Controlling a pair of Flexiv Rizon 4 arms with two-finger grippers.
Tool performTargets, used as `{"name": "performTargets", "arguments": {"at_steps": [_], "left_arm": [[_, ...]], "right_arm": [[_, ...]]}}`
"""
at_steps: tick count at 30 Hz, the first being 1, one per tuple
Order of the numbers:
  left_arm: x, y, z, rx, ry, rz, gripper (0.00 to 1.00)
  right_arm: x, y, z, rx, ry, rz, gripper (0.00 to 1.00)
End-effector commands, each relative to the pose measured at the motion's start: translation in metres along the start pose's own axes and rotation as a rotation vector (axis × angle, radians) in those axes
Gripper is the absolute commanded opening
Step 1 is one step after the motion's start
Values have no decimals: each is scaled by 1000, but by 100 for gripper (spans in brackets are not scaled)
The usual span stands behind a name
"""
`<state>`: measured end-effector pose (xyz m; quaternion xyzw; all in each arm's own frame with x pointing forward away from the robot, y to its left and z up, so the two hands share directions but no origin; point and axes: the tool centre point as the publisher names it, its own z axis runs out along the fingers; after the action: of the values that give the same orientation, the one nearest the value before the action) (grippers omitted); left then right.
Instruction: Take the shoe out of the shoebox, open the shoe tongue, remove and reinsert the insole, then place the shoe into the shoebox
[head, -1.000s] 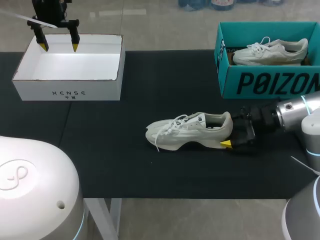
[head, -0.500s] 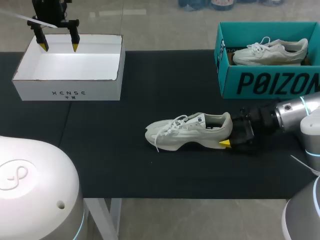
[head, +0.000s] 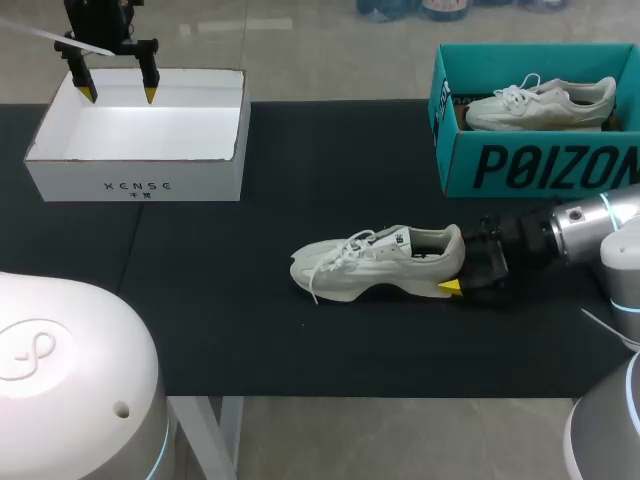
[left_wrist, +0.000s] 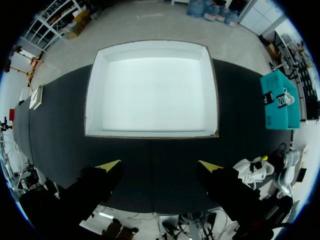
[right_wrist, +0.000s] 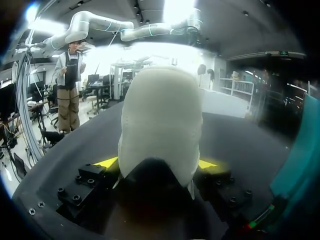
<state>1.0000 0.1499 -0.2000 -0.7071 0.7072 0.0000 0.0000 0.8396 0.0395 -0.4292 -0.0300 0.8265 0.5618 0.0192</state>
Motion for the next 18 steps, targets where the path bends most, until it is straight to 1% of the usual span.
{"name": "performTargets", "arguments": {"at_steps": [1,4,8,9,11,13,16,18], "left_arm": [[0,0,0,0,0,0,100],[0,0,0,0,0,0,100],[50,16,3,-21,-3,15,100],[63,21,4,-38,3,11,100],[90,34,8,-35,0,27,100],[117,45,14,-44,-27,67,100],[154,63,25,-49,-50,67,100],[174,75,30,-43,-22,62,100]], "right_arm": [[2,-2,5,4,-2,0,0],[2,-2,5,4,-2,0,0],[2,-2,5,4,-2,0,0],[2,-2,5,4,-2,0,0],[2,-2,5,4,-2,0,0],[2,-2,5,4,-2,0,0],[2,-2,5,4,-2,0,0],[2,-2,5,4,-2,0,0]]}}
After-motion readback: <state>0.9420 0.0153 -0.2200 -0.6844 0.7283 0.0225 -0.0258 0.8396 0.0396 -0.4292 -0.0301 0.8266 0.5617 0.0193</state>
